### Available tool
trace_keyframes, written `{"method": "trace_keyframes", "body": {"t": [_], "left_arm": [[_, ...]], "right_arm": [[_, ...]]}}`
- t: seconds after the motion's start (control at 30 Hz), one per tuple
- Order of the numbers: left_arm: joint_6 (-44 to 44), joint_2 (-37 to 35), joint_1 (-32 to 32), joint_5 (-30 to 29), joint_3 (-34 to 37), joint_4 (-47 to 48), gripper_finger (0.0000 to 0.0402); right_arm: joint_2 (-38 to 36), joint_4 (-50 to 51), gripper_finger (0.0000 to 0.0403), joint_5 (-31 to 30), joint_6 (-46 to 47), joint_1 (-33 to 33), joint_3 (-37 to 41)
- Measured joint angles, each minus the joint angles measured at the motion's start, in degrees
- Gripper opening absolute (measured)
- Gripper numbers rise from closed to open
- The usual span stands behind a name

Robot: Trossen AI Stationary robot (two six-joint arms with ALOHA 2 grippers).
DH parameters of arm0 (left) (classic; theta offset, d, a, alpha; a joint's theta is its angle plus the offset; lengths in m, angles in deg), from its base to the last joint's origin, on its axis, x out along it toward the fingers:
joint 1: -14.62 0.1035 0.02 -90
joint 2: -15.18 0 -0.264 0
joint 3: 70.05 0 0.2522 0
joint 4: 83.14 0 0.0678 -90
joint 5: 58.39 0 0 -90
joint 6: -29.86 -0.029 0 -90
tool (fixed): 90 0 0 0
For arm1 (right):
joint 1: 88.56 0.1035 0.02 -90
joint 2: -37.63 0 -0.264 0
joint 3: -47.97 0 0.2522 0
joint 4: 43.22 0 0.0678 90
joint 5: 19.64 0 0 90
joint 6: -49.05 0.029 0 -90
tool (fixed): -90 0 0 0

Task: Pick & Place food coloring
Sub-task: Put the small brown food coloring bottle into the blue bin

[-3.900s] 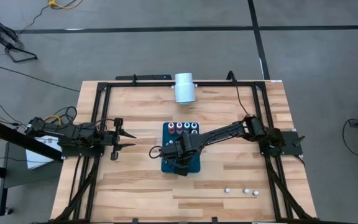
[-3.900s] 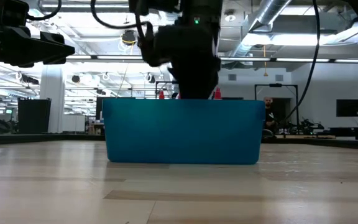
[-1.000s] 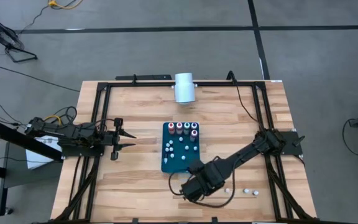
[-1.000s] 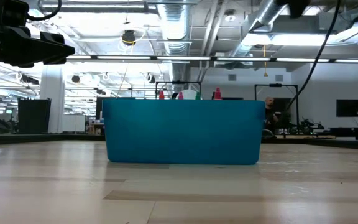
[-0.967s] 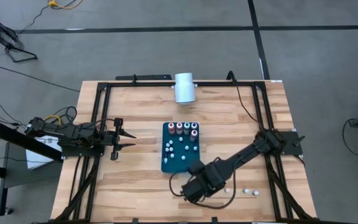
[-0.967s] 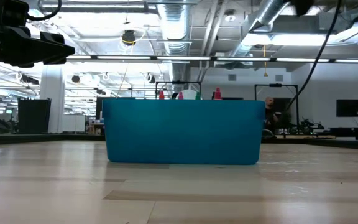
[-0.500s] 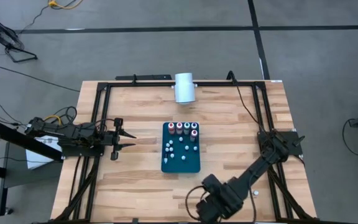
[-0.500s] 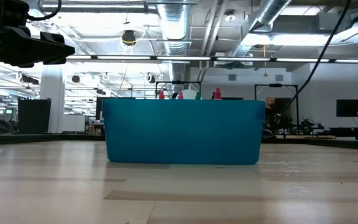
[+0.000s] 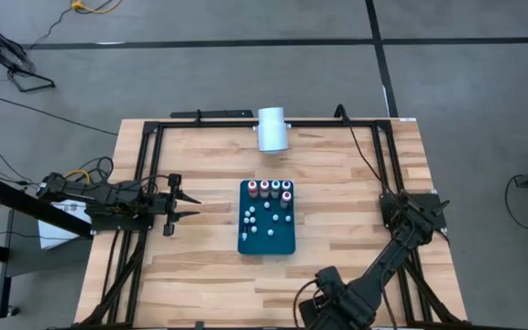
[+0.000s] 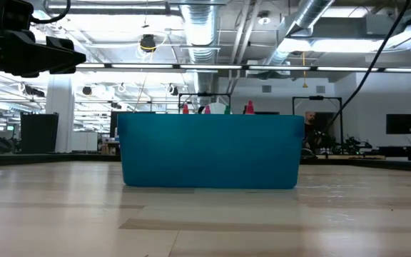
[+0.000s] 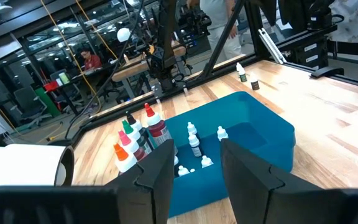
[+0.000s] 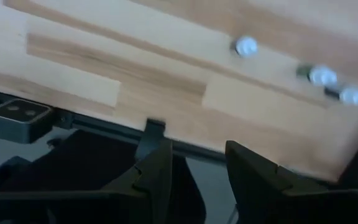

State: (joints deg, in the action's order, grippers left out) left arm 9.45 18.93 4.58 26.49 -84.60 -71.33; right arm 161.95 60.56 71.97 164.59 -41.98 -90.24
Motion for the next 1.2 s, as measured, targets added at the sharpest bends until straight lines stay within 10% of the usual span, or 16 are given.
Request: {"method": "trace_keyframes", "body": {"t": [0.27, 0.87, 1.2], "left_arm": [[0.1, 0.0, 0.0, 0.0, 0.0, 0.0, 0.0123], [0.0, 0.0, 0.0, 0.0, 0.0, 0.0, 0.0123], [0.1, 0.0, 0.0, 0.0, 0.0, 0.0, 0.0123]], "right_arm": [[-0.2, 0.0, 0.0141, 2.7, 7.5, 2.1, 3.2], [-21.6, -26.7, 0.0134, 4.0, 5.5, -2.5, 46.3], [-22.6, -36.6, 0.0134, 2.8, 2.5, -2.9, 55.2]]}}
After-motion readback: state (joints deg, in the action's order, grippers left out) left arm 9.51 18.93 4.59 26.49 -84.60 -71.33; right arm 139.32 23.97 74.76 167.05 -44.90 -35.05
